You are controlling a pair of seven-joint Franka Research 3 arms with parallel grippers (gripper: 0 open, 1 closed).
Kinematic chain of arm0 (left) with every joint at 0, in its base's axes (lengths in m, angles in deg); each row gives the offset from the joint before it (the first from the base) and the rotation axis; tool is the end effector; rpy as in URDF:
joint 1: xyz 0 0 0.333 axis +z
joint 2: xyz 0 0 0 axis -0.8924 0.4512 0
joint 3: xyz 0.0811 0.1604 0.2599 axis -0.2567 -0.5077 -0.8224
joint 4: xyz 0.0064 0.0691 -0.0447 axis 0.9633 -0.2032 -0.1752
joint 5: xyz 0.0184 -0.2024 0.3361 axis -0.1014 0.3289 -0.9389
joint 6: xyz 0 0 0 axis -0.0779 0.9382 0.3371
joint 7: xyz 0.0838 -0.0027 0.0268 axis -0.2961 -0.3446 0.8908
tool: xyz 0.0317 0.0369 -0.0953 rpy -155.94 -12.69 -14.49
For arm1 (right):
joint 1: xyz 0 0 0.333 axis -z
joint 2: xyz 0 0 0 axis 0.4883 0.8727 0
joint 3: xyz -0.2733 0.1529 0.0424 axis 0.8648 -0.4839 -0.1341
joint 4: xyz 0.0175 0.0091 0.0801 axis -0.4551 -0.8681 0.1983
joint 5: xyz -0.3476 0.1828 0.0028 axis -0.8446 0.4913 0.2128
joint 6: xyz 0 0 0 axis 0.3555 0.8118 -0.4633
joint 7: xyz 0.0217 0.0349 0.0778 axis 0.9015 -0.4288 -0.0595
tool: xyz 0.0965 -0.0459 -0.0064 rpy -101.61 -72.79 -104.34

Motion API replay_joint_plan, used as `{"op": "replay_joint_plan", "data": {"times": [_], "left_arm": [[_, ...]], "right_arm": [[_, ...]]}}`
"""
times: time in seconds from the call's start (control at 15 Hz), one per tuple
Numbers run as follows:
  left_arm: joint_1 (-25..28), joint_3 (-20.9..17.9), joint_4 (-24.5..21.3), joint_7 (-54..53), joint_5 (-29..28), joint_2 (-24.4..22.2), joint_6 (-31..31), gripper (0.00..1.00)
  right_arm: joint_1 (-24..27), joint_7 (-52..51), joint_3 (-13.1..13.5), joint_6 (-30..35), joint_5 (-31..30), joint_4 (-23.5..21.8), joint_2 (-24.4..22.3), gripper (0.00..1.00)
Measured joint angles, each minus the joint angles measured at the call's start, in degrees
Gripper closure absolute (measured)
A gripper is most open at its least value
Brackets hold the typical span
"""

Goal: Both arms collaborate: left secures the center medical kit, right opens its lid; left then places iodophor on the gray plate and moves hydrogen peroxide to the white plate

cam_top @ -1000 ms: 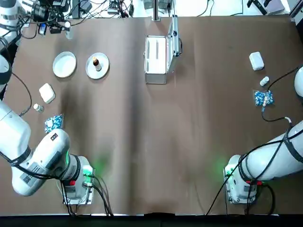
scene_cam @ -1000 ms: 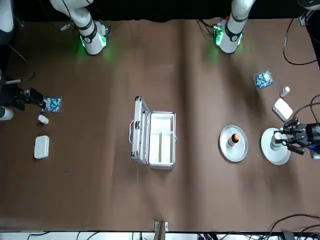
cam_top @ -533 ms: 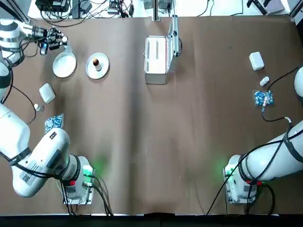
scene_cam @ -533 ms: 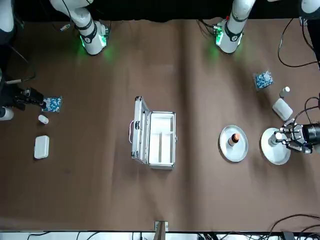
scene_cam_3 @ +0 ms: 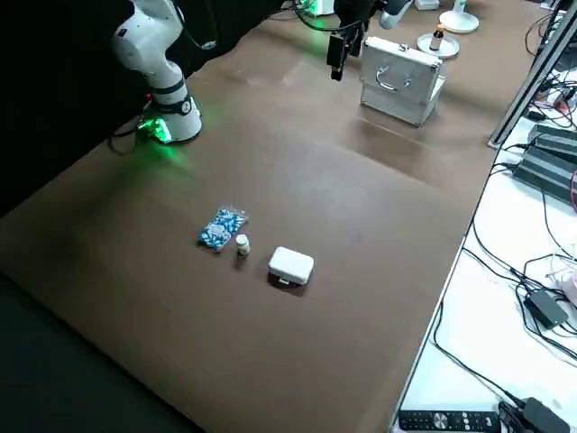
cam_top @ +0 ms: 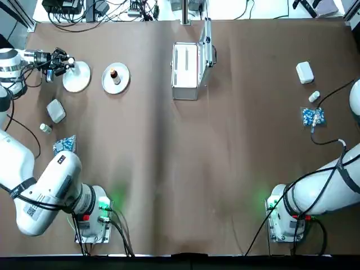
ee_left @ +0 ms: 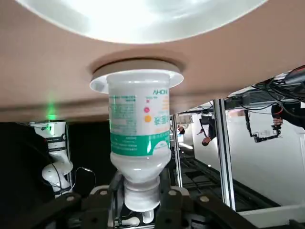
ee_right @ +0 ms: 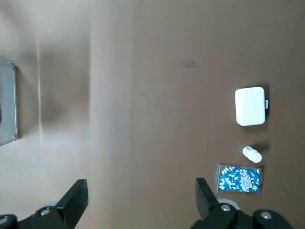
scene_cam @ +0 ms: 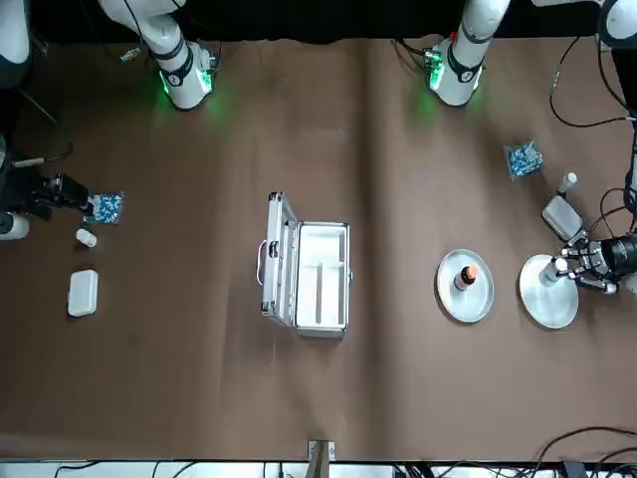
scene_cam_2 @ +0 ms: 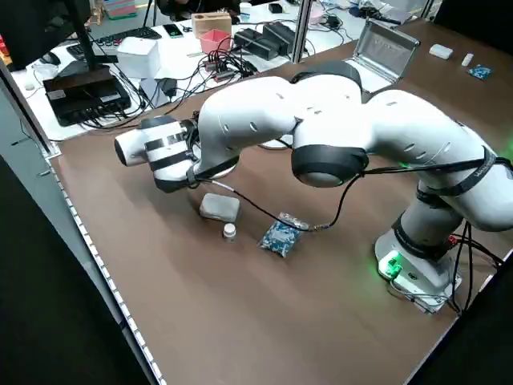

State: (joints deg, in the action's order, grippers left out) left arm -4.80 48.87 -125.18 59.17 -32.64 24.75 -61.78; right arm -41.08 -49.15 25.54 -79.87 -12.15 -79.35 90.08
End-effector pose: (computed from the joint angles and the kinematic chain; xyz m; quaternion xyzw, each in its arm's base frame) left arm 0.5909 0.3245 0.1943 0.5537 0.5477 -0.3928 0.4890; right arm 0.5945 -0.0041 0.5976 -0.9994 -0.0219 0.0133 0.0231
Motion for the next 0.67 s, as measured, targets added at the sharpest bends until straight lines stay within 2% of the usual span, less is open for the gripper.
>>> {"op": "replay_joint_plan", "data": {"times": [0.2,0.67], "left_arm": [[-0.05,-2.5,0.05,-5.17,1.54,1.0,-0.01,0.68],[-0.01,-7.45,0.26,-8.36,6.64,2.56,-0.08,0.68]], "right_arm": [[-0.02,0.0,0.0,0.04,0.0,-0.04,0.0,0.0],[-0.14,0.0,-0.06,0.06,0.0,-0.09,0.0,0.0]]}}
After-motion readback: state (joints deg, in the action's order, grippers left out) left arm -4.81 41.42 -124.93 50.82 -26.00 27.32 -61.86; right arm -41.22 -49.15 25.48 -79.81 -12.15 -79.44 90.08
